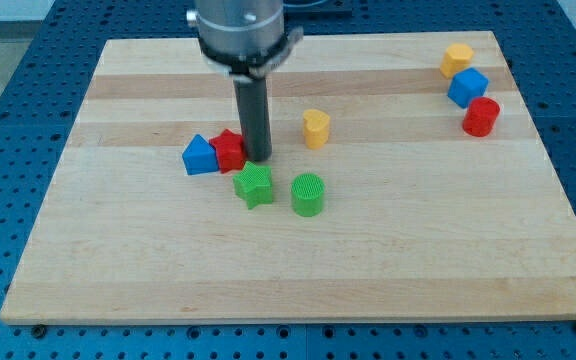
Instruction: Slide the heart below the red circle
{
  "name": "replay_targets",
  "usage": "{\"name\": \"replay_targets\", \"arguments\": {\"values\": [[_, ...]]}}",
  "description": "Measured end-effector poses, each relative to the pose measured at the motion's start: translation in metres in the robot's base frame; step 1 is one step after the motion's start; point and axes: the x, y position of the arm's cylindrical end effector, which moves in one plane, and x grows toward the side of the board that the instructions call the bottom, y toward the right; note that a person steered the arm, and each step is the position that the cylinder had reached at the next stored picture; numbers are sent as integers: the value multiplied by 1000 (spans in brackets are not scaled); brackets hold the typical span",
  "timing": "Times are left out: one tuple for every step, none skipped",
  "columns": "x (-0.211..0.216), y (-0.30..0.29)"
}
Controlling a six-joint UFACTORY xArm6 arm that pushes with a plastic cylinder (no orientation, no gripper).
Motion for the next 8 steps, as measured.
{"name": "replay_targets", "arguments": {"values": [[-12,3],[-32,32],[-32,60],[-19,108],[-18,111],[-3,133],[-3,133],[-5,100]]}}
